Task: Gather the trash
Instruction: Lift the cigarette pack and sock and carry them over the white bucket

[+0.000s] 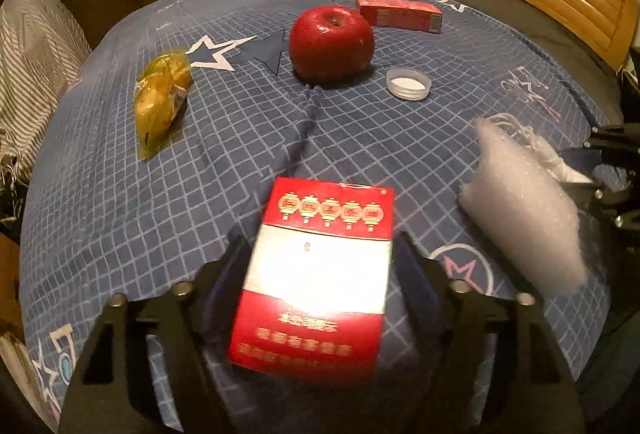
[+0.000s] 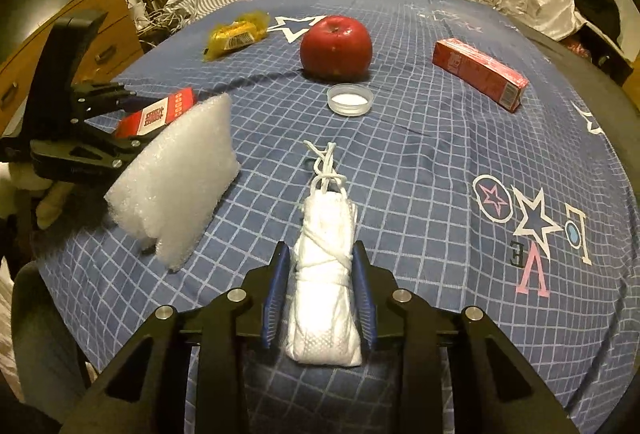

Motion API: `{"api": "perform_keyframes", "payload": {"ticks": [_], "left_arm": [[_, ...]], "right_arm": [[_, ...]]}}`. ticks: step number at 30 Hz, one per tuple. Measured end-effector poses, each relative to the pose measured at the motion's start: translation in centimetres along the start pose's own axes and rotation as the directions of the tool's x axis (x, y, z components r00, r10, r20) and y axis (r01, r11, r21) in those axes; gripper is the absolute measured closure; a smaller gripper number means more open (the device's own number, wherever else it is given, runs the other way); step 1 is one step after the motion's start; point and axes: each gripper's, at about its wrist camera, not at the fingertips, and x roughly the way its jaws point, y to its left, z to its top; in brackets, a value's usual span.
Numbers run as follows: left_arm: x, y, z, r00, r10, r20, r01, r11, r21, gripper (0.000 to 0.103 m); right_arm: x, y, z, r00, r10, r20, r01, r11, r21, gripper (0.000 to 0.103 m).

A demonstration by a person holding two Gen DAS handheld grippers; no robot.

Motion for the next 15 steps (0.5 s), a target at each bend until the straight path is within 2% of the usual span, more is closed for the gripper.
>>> {"api": "perform_keyframes", "payload": {"ticks": [4, 9, 12, 15], "left_arm": [[-0.7, -0.8, -0.6, 0.999, 0.037, 0.018, -0.037, 0.999, -0.016, 0.047], [-2.9, -0.6, -2.4, 0.993, 0.091, 0.069, -0.083, 0.991, -0.11, 0.047], [-5.0, -0.7, -3.2, 0.985, 0.131, 0.115, -0.111, 0.979, -0.171, 0.048], [-7.8, -1.2, -3.8, 0.966, 0.186, 0.182, -0.142, 0.963, -0.228, 0.048]], "right_arm": [[-0.8, 0.0, -0.9, 0.998, -0.014, 0.056, 0.011, 0.999, 0.048, 0.075], [-2.4, 0.5, -1.5, 0.989, -0.043, 0.139, 0.031, 0.996, 0.085, 0.075], [-3.9, 1.1, -1.3, 0.975, -0.07, 0.209, 0.049, 0.993, 0.104, 0.075], [-5.6, 2.1, -0.6, 0.957, -0.093, 0.275, 0.066, 0.992, 0.107, 0.075]]}}
